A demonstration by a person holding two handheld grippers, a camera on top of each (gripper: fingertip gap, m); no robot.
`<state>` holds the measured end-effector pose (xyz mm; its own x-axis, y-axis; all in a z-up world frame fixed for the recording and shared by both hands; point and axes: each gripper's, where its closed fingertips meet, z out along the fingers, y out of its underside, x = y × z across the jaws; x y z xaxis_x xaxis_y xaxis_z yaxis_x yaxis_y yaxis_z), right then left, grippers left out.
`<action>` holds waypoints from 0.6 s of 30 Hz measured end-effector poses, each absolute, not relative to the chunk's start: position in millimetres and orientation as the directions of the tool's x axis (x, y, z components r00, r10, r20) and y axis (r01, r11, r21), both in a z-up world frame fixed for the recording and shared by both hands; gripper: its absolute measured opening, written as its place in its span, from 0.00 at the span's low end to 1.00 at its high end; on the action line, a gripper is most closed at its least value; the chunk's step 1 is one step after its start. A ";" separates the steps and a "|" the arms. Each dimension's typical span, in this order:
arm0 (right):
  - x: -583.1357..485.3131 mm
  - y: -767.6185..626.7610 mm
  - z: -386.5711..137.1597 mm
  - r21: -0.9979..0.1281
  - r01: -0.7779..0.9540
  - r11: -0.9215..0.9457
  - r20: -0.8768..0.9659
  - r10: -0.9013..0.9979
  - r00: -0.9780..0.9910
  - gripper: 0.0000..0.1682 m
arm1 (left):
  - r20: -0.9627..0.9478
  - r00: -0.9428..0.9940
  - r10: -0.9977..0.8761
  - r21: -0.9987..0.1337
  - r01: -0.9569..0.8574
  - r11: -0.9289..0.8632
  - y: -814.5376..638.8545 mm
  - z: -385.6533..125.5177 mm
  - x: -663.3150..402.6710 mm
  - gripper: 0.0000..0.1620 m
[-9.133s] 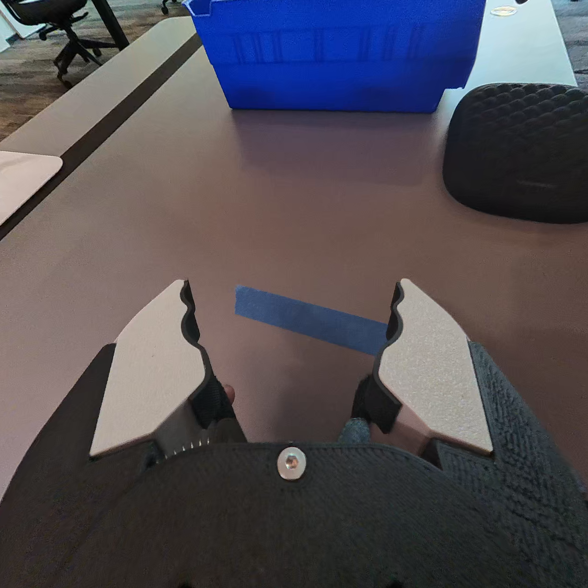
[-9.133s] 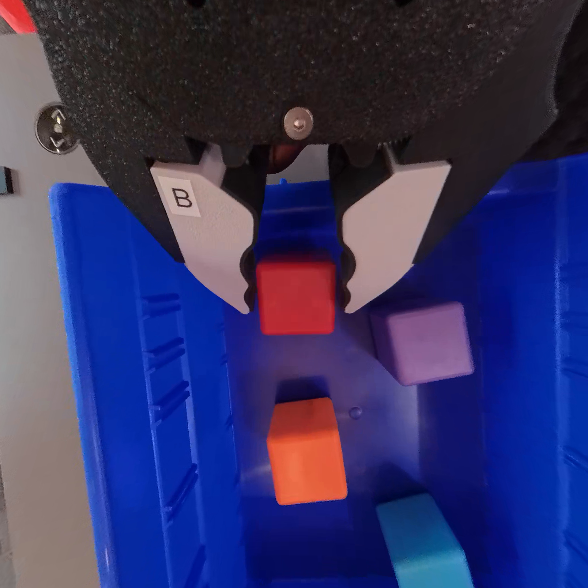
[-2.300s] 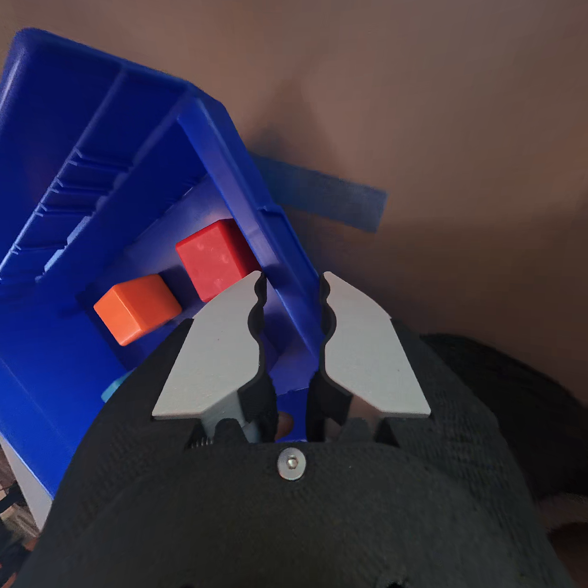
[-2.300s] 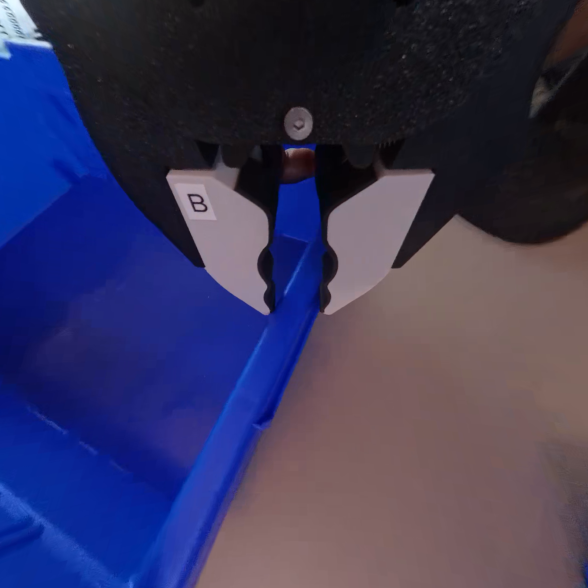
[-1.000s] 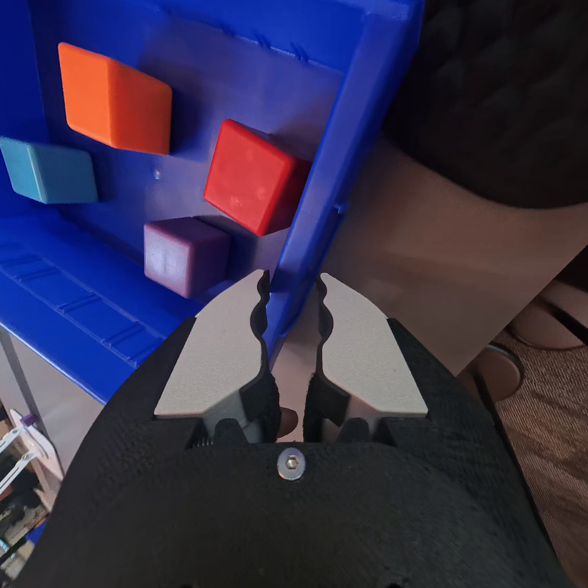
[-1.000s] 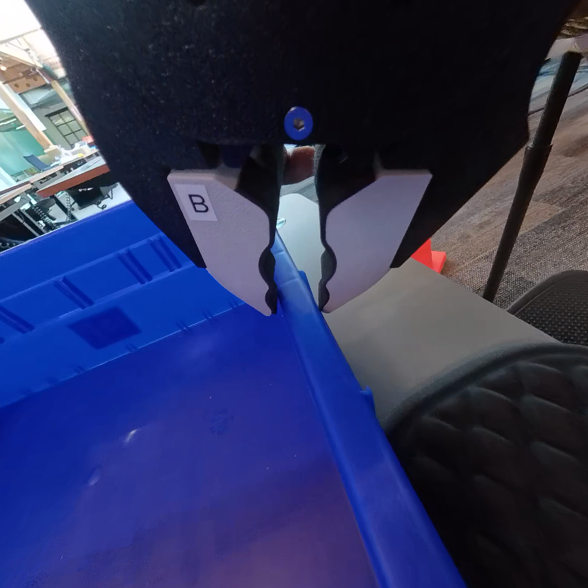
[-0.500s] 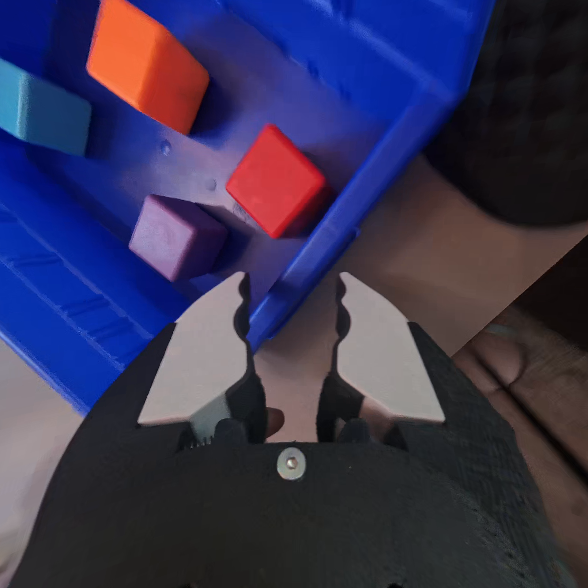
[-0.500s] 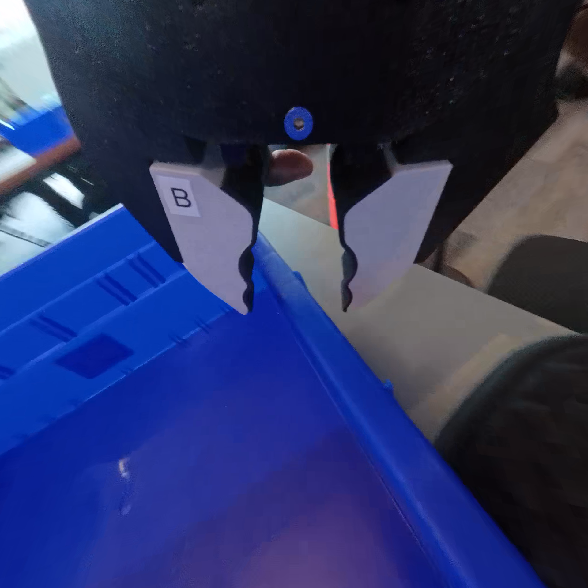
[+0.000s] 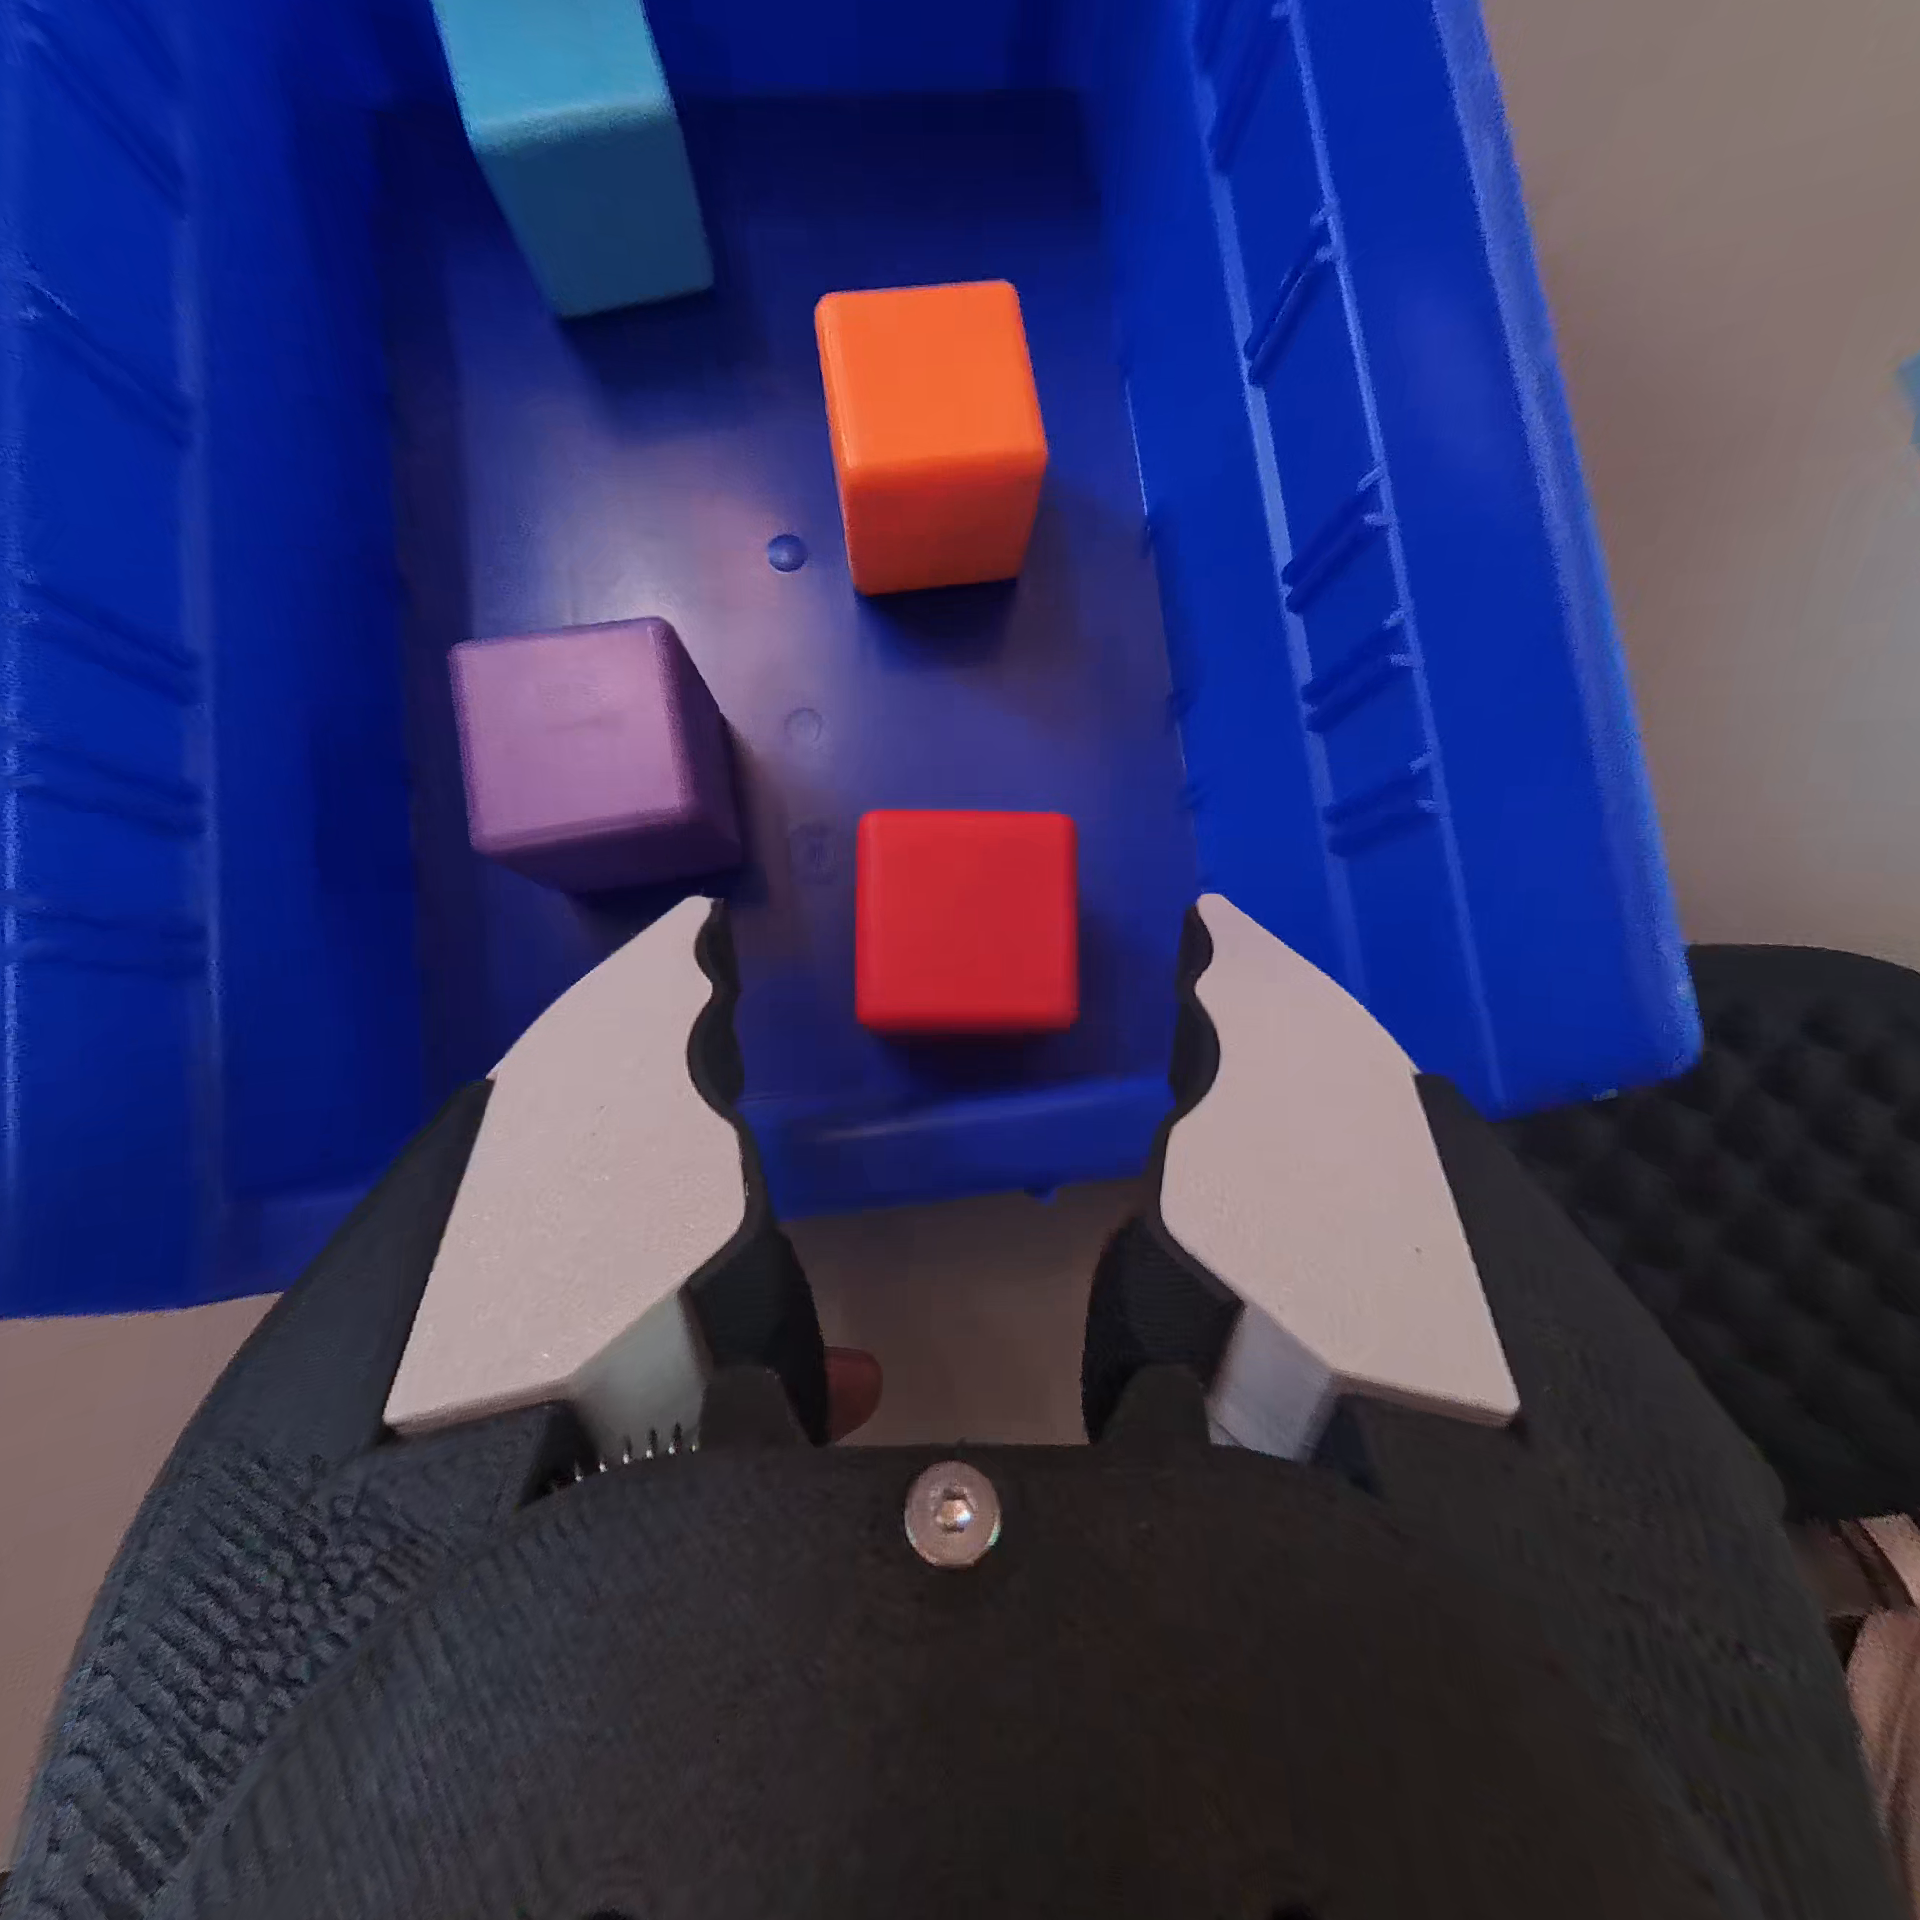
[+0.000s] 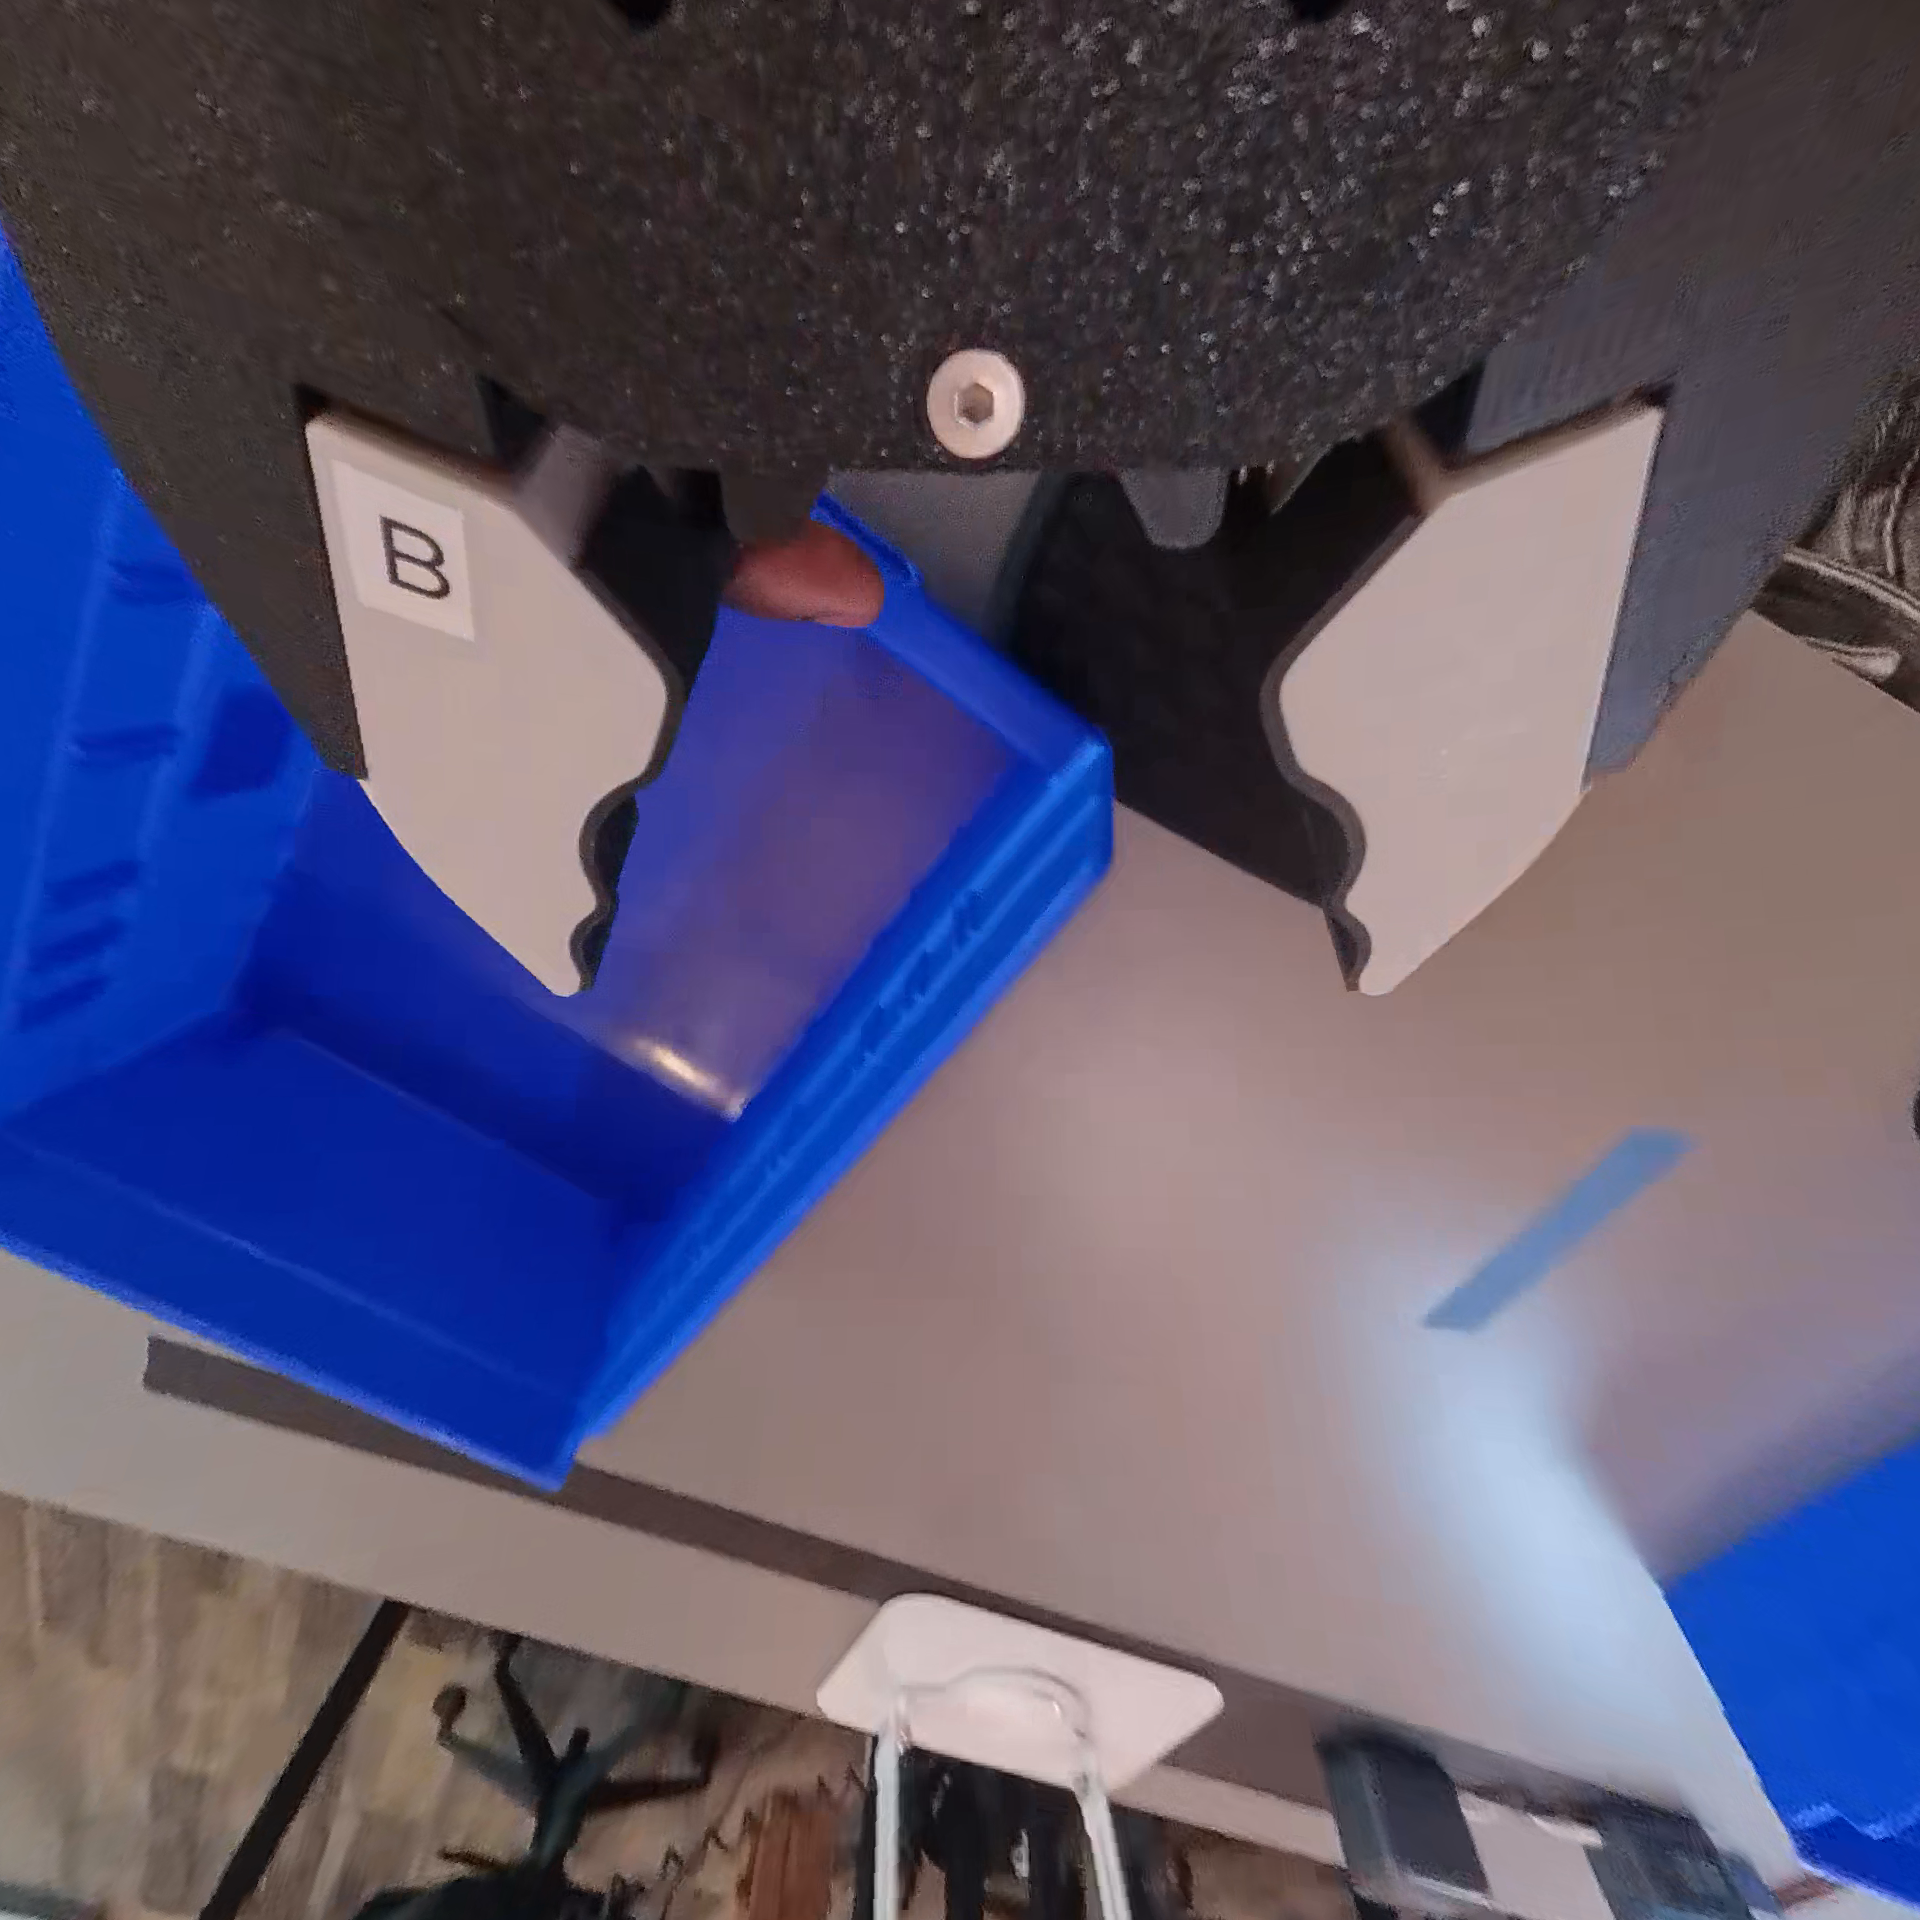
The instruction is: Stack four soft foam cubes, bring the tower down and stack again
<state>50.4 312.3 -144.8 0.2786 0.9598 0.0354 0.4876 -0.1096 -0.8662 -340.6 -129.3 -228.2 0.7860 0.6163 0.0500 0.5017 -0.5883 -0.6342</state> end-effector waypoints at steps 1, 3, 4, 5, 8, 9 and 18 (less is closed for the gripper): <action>45.4 310.1 -143.9 -0.871 0.482 -0.097 0.043 0.962 0.270 0.76 | 0.039 0.788 0.615 -0.612 0.505 -0.608 -127.9 -233.8 -341.6 0.50; 37.9 306.7 -145.0 -0.868 0.492 -0.074 0.062 0.965 0.254 0.75 | 0.025 0.799 0.601 -0.554 0.512 -0.656 -126.7 -247.5 -341.4 0.48; 35.5 305.1 -146.6 -0.861 0.504 -0.065 0.071 0.967 0.245 0.75 | 0.018 0.804 0.594 -0.518 0.516 -0.682 -128.2 -255.1 -341.1 0.43; 33.8 303.8 -148.4 -0.854 0.517 -0.056 0.081 0.968 0.238 0.75 | -0.001 0.810 0.586 -0.494 0.509 -0.705 -130.1 -259.3 -342.7 0.36; 30.3 298.8 -153.4 -0.837 0.547 -0.021 0.110 0.973 0.204 0.75 | 0.019 0.814 0.580 -0.518 0.504 -0.691 -127.7 -256.0 -345.0 0.31; 27.9 296.2 -154.2 -0.838 0.545 -0.012 0.109 0.976 0.189 0.74 | 0.038 0.817 0.575 -0.552 0.497 -0.670 -124.3 -251.0 -345.1 0.31; -52.3 200.5 -108.5 -0.984 0.087 0.156 0.135 0.968 -0.212 0.72 | 0.510 0.837 -0.201 -0.767 0.547 0.335 -58.3 -42.4 -273.4 0.31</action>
<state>-52.3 200.5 -108.5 -0.2118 0.9680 0.1350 0.0872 0.1563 -0.9839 -273.4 -58.3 -42.4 0.8367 -0.2008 0.5096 0.5475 0.3355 -0.7666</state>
